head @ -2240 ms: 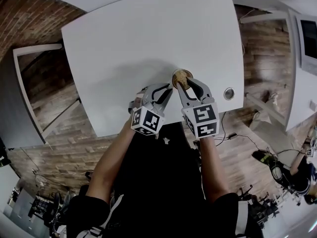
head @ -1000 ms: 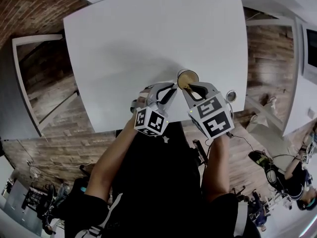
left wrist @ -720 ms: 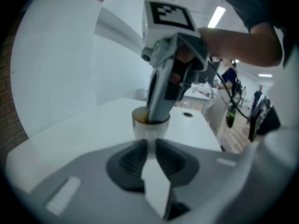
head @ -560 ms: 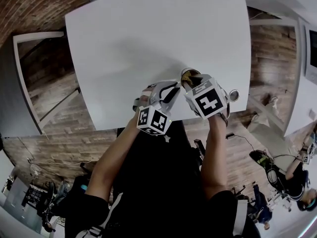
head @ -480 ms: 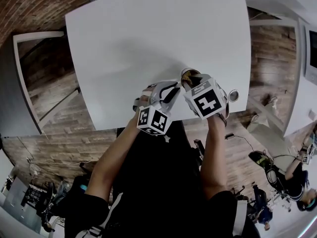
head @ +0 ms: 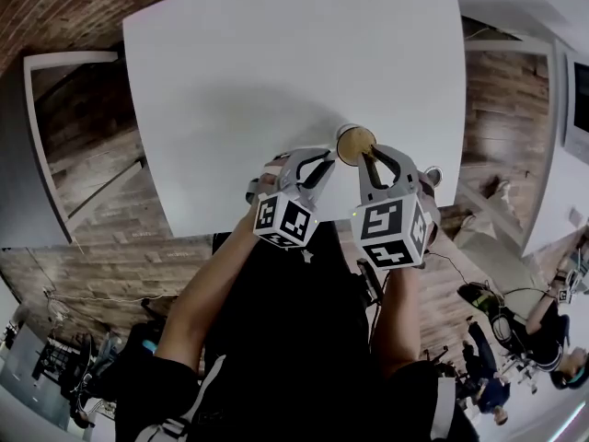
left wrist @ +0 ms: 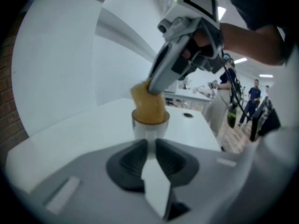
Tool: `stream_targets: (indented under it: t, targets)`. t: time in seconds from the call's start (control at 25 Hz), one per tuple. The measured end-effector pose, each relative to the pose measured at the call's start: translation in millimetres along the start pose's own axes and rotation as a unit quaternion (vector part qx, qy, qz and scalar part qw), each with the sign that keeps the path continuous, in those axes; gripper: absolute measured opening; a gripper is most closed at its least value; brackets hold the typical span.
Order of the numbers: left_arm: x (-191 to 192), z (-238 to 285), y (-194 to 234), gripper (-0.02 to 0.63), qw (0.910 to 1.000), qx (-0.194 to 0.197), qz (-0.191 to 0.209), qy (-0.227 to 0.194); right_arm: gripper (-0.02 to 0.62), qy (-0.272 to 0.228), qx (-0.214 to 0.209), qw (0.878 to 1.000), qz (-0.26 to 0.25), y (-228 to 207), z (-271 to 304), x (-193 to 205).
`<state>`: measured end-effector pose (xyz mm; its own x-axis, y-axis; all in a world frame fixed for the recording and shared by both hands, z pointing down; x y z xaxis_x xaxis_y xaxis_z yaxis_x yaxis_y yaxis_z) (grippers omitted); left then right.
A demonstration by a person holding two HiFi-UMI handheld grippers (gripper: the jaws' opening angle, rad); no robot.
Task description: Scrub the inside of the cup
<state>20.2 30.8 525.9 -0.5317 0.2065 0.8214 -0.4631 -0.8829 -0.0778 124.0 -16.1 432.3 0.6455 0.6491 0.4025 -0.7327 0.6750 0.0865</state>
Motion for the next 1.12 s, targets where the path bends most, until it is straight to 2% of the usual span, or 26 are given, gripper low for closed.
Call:
stream_targets:
  t: [0.16, 0.4, 0.56, 0.76, 0.84, 0.92, 1.12]
  targets:
    - [0.5, 0.3, -1.8, 0.06, 1.0, 0.0, -0.001, -0.001, 0.041, 0.006, 0.006, 1.0, -0.026, 1.1, 13.9, 7.5]
    - [1.0, 0.7, -0.9, 0.06, 1.0, -0.004, -0.001, -0.002, 0.041, 0.057, -0.01, 0.998, -0.035, 8.2, 47.7, 9.3]
    - [1.0, 0.4, -0.9, 0.06, 1.0, -0.005, 0.0, -0.003, 0.041, 0.088, -0.018, 0.996, -0.024, 9.3, 60.4, 9.5]
    - [2.0, -0.7, -1.0, 0.06, 1.0, -0.006, -0.002, -0.005, 0.041, 0.106, -0.053, 0.993, 0.001, 9.3, 66.4, 6.1]
    - [2.2, -1.1, -2.4, 0.06, 1.0, -0.007, -0.003, -0.004, 0.041, 0.089, -0.084, 0.992, 0.037, 7.7, 57.1, 6.4]
    - [1.8, -0.9, -3.6, 0.06, 1.0, -0.007, -0.004, -0.004, 0.041, 0.049, -0.126, 0.985, 0.104, 3.4, 43.0, 8.6]
    - [0.0, 0.1, -2.5, 0.06, 0.9999, -0.009, -0.008, -0.005, 0.041, -0.048, -0.193, 0.946, 0.256, -14.3, 14.8, 15.7]
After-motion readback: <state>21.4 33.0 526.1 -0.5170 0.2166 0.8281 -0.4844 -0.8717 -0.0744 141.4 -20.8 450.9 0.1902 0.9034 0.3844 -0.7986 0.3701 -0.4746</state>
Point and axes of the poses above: the fingertips, and each gripper's own axes: z forward along the fingers, y to its left, x out of its underside, the point moved 8 cm from there along -z, backward along the fingers, and after that the axes turned 6 degrees about z, right-handed, at the moved point
